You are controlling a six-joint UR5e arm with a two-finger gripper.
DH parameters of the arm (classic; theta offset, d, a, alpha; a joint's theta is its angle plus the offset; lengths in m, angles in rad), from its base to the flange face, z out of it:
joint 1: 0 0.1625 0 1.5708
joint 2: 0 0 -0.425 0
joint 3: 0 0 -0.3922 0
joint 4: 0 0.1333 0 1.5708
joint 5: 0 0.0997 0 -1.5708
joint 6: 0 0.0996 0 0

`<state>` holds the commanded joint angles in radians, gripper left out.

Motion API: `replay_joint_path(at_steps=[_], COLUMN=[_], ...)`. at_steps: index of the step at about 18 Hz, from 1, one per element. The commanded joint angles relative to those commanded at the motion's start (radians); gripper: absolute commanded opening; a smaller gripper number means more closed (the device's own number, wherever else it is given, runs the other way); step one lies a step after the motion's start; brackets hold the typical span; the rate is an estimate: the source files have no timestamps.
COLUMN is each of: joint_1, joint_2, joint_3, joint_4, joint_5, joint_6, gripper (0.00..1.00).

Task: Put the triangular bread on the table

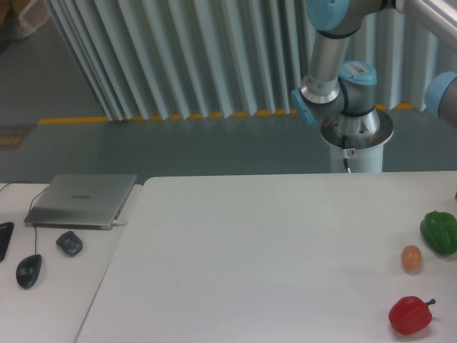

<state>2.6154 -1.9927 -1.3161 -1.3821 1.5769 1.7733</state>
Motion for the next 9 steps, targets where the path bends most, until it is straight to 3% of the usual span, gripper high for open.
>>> replay_joint_path(at_steps=[9], joint_1=[0.006], joint_2=[0.002], joint_3=[0.002], joint_4=[0.015], joint_5=[0.003], joint_6=[-0.005], gripper=[1.00])
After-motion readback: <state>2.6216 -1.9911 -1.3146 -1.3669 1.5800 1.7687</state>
